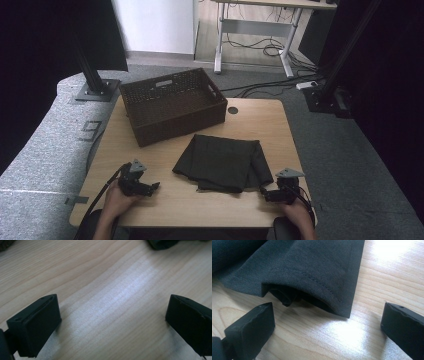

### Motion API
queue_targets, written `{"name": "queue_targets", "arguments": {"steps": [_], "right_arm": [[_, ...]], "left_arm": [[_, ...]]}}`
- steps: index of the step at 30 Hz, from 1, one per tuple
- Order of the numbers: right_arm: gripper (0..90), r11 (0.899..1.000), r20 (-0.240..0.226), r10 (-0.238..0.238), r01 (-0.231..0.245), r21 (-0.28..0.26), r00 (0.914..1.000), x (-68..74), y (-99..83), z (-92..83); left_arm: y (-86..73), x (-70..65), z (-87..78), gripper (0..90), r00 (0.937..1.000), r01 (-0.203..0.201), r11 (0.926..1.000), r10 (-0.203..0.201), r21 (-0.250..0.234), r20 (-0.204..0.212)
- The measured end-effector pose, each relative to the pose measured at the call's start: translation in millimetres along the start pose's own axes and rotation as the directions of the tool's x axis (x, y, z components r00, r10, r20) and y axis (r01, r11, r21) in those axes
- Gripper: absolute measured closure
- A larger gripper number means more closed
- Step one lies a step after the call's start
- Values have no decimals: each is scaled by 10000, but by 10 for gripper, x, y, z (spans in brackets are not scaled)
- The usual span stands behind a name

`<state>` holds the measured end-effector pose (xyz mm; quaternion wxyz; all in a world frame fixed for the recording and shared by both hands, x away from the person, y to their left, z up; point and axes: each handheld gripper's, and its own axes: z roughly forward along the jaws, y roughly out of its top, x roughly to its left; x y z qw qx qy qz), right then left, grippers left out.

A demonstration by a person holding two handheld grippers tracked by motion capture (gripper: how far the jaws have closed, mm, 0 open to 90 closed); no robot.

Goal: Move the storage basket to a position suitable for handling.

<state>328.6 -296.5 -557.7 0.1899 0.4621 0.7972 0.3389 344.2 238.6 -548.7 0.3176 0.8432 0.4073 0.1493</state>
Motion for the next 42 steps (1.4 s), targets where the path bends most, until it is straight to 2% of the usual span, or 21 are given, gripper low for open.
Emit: {"name": "queue_targets", "arguments": {"steps": [9, 12, 21, 24, 27, 28, 30, 32, 35, 39, 42], "right_arm": [[0, 10000, -1, -1, 1, -2, 10000, -1, 1, 1], [0, 10000, -20, -25, 25, 2, 10000, 0, 1, 0], [0, 9999, -87, -61, 63, 129, 9999, -6, 13, -4], [9, 9998, -81, -35, 37, 196, 10000, -10, 19, -13], [30, 9996, 42, -14, 13, 292, 10000, -23, 31, -40], [31, 9996, -24, 167, -166, 226, 9999, -39, 47, -75], [31, 9996, -53, 235, -235, 138, 9997, -47, 58, -96], [31, 9989, -149, 451, -452, -83, 9989, -61, 106, -152], [36, 9983, -187, 555, -559, -193, 9983, -72, 146, -166], [66, 9982, -180, 578, -581, -143, 9982, -88, 242, -154], [87, 9984, -178, 555, -557, -82, 9983, -103, 322, -125]], "left_arm": [[33, -25, 27, 3, 9989, 346, 9994, -348, -52, -306], [50, -44, 33, 77, 9992, 291, 9993, -297, -231, -259], [90, -50, 73, 39, 9993, 290, 9995, -293, -130, -229], [120, -48, 71, 36, 9992, 352, 9994, -351, 73, -188], [161, -13, 59, 41, 9970, 675, 9977, -678, 94, 373], [177, -6, 54, 46, 9962, 746, 9972, -746, 21, 452], [223, -8, 43, 52, 9969, 648, 9979, -645, -56, 442], [284, -26, 32, 61, 9992, 318, 9994, -315, -113, 263], [381, -36, 30, 77, 9992, 91, 9995, -80, -294, 397], [522, -47, 52, 138, 9990, -123, 9991, 140, -397, 433], [650, -53, 98, 145, 9985, -289, 9989, 306, -371, 450]]}}
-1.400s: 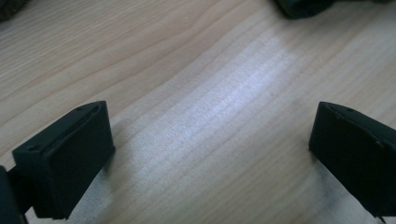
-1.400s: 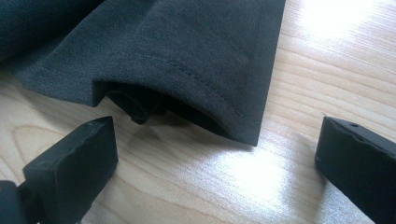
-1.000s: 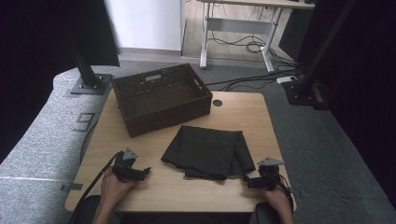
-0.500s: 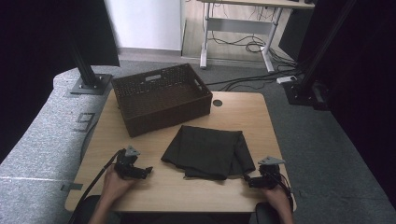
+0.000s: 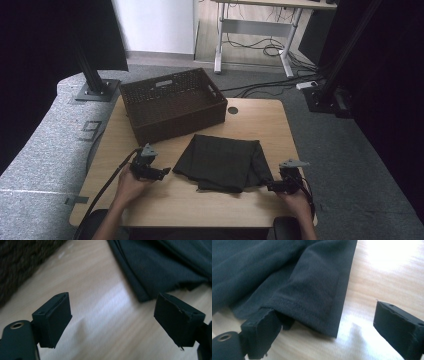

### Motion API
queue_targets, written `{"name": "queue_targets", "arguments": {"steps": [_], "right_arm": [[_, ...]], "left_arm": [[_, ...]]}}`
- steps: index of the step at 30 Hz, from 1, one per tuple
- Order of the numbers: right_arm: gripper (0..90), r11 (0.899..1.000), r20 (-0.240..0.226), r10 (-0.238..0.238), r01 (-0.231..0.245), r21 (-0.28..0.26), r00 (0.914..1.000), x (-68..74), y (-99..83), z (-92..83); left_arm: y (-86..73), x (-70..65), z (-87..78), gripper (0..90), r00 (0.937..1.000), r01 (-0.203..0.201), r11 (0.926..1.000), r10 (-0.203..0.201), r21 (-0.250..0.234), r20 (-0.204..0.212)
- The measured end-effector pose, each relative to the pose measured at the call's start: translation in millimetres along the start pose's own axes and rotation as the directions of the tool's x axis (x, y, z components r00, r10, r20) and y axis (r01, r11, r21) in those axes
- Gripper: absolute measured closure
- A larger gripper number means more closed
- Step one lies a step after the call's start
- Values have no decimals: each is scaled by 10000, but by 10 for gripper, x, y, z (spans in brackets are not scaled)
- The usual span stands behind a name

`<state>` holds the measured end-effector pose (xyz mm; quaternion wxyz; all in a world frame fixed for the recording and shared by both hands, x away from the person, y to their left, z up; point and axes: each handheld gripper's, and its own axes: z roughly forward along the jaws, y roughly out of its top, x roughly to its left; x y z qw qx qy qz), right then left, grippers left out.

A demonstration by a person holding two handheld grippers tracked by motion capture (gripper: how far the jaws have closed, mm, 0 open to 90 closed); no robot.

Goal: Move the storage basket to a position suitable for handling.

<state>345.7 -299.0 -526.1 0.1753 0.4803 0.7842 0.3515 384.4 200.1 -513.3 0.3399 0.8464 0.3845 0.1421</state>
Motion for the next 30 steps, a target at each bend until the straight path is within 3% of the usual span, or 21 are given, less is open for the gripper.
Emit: {"name": "queue_targets", "arguments": {"steps": [8, 16, 24, 30], "right_arm": [[178, 9999, -10, -120, 120, 105, 9999, 5, 280, 105], [272, 9998, -41, -203, 203, 26, 9998, -18, 545, 193], [271, 9991, 38, -342, 341, 246, 9994, -131, 608, -47], [280, 9989, 46, -310, 308, 345, 9995, -231, 530, -244]], "left_arm": [[366, -38, 238, 198, 9987, -484, 9988, 485, -28, 150], [620, -8, 473, 272, 9988, -336, 9994, 338, -82, 362], [652, 32, 578, 269, 9986, -395, 9990, 388, 194, 370], [675, 43, 553, 262, 9989, -286, 9996, 287, -44, 382]]}}
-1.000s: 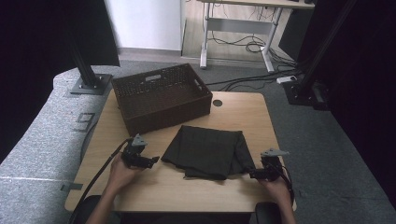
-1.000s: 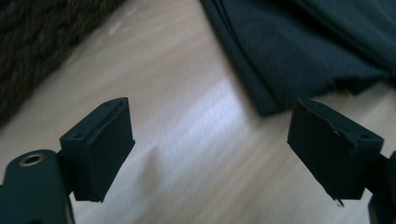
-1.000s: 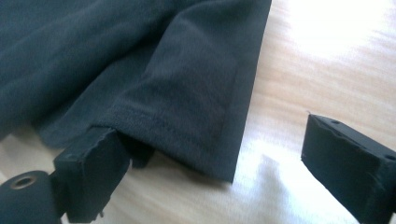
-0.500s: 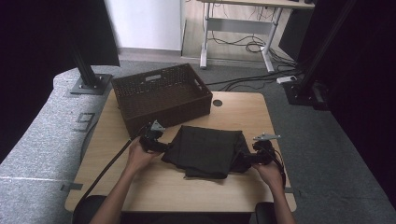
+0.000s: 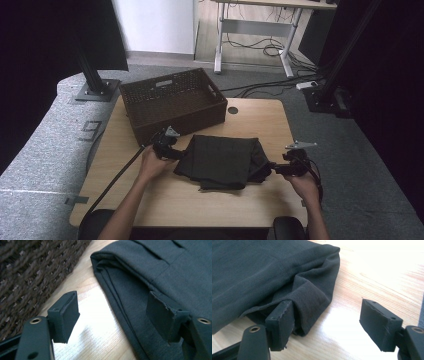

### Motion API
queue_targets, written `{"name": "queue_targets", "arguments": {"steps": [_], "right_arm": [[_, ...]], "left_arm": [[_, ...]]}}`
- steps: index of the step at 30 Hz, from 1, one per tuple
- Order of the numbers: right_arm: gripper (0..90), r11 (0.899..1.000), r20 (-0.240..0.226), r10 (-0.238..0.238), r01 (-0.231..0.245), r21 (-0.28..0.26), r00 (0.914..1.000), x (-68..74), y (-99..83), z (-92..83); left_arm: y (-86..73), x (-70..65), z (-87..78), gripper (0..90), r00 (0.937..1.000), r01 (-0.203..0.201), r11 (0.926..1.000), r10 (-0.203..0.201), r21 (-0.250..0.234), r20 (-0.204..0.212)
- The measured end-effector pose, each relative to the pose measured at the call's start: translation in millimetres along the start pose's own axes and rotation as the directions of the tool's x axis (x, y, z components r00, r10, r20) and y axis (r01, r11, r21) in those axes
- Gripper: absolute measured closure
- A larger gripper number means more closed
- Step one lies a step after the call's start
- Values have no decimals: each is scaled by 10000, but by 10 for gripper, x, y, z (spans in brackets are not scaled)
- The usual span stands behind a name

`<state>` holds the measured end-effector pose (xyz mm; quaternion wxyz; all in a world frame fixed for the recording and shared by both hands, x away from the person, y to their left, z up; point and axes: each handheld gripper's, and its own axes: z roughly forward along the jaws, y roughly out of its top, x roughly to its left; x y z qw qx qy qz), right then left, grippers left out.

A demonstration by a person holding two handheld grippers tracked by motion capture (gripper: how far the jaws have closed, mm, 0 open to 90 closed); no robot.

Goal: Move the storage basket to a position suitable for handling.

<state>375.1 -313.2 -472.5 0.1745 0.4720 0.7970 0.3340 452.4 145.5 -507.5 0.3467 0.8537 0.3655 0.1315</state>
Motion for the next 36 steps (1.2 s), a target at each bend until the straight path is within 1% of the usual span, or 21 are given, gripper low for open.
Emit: {"name": "queue_targets", "arguments": {"steps": [2, 4, 6, 9, 10, 11, 12, 13, 15, 16, 17, 22, 23, 24, 25, 26, 27, 30, 31, 34, 36], "right_arm": [[296, 10000, -37, 69, -69, 39, 10000, -20, -1, -44], [305, 9997, -41, 164, -165, -168, 9999, -35, 16, -86], [306, 9995, 145, 143, -139, -275, 9998, -43, 45, -112], [306, 9995, 192, 204, -199, -251, 9996, -44, 92, -30], [315, 9997, 69, 226, -225, -107, 9997, -37, 126, 98], [315, 9997, 69, 226, -225, -107, 9997, -37, 126, 98], [314, 9994, 17, 333, -333, 5, 9994, -32, 162, 254], [314, 9994, 17, 333, -333, 5, 9994, -32, 162, 254], [301, 9988, -8, 480, -480, 75, 9988, -34, 198, 415], [297, 9986, 6, 521, -521, 97, 9986, -27, 233, 565], [297, 9986, 6, 521, -521, 97, 9986, -27, 233, 565], [304, 9983, 365, 392, -407, 421, 9986, -6, 275, 873], [328, 9980, 418, 363, -384, 502, 9985, -9, 270, 914], [388, 9970, 461, 324, -356, 691, 9984, -12, 249, 970], [388, 9970, 461, 324, -356, 691, 9984, -12, 249, 970], [504, 9963, 423, 345, -377, 774, 9985, -14, 219, 997], [504, 9963, 423, 345, -377, 774, 9985, -14, 219, 997], [609, 9955, 373, 284, -316, 894, 9989, -5, 171, 1021], [636, 9955, 255, 418, -438, 835, 9988, -10, 158, 1016], [718, 9955, 144, 441, -452, 836, 9989, 1, 140, 1001], [737, 9954, 111, 347, -356, 893, 9993, 28, 136, 993]], "left_arm": [[9, 2, -2, 262, 10000, -1, 10000, 1, -19, -13], [15, 2, 6, 262, 10000, -33, 10000, 33, 0, -28], [22, 1, 21, 262, 10000, -64, 10000, 64, 33, 2], [34, -10, 65, 262, 10000, -38, 10000, 38, -3, 15], [36, -12, 86, 264, 10000, -41, 10000, 41, 11, 15], [39, -13, 107, 264, 10000, -81, 10000, 81, 45, -13], [39, -14, 130, 273, 10000, -85, 10000, 85, 35, -45], [36, -10, 153, 273, 10000, 5, 10000, -5, -40, -20], [25, 11, 196, 284, 9997, 227, 9997, -226, -91, 70], [17, 18, 219, 305, 9996, 284, 9996, -284, -59, 35], [7, 23, 241, 305, 9996, 286, 9996, -286, 11, -4], [-46, -1, 355, 356, 9997, 197, 9995, -200, 242, 113], [-53, -12, 369, 367, 9997, 166, 9996, -170, 247, 147], [-59, -20, 379, 435, 9996, 150, 9996, -155, 232, 224], [-63, -25, 386, 435, 9995, 115, 9997, -121, 217, 286], [-65, -33, 388, 517, 9994, 107, 9998, -112, 163, 334], [-65, -41, 389, 517, 9989, 109, 9999, -113, 104, 446], [-69, -63, 388, 646, 9979, 49, 9999, -54, 89, 638], [-70, -68, 387, 676, 9978, 61, 9999, -67, 91, 658], [-72, -73, 381, 745, 9971, 53, 9999, -61, 116, 758], [-79, -85, 377, 763, 9972, 30, 9999, -37, 96, 753]]}}
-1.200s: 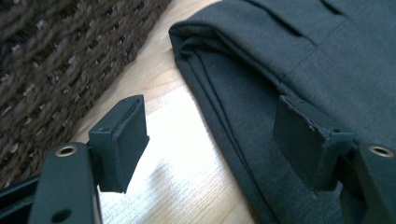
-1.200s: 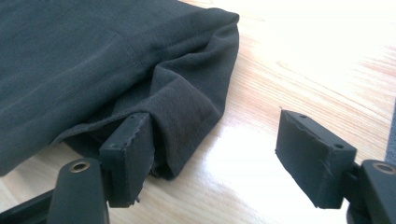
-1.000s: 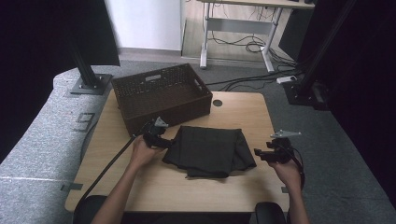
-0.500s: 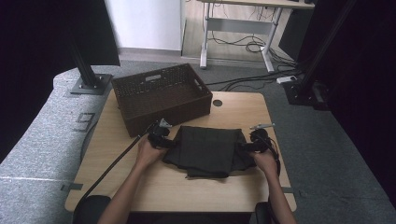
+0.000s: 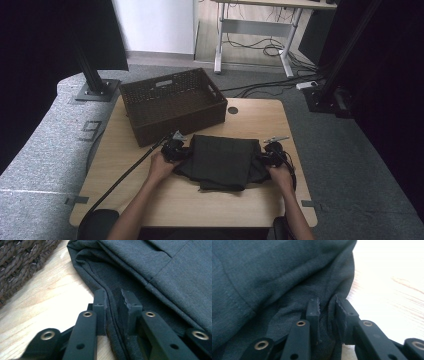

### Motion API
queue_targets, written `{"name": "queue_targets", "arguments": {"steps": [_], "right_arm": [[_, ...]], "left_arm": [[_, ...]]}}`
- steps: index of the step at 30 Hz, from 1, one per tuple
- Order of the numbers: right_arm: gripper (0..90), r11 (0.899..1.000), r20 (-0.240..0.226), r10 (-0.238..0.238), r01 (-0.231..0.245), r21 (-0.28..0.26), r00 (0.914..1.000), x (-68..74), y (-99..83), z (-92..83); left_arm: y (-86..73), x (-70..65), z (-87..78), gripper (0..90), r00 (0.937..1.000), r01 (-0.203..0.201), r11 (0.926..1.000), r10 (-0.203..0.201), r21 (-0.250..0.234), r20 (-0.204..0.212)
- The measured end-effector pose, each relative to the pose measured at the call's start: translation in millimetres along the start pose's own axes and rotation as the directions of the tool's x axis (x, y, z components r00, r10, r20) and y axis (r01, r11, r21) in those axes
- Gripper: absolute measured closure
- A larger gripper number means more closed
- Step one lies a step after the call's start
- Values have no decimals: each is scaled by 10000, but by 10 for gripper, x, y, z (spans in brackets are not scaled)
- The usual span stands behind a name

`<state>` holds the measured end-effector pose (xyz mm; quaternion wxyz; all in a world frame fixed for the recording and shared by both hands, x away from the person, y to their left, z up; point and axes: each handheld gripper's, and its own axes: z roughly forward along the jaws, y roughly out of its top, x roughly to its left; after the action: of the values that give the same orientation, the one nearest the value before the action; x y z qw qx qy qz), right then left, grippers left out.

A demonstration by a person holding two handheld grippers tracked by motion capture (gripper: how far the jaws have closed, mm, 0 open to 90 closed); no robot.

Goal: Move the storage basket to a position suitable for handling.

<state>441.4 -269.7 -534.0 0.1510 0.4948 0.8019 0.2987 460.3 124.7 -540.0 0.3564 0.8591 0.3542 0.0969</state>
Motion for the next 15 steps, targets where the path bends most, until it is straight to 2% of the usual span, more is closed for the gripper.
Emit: {"name": "queue_targets", "arguments": {"steps": [7, 15], "right_arm": [[781, 9999, -316, -120, 120, -4, 9994, 69, -50, -32], [788, 9992, -800, -392, 392, -18, 9960, 225, -135, -84]], "left_arm": [[-52, -28, -71, 766, 9997, -253, 9995, 254, 187, -32], [-210, -79, -233, 764, 9994, -357, 9988, 357, 340, -11]]}}
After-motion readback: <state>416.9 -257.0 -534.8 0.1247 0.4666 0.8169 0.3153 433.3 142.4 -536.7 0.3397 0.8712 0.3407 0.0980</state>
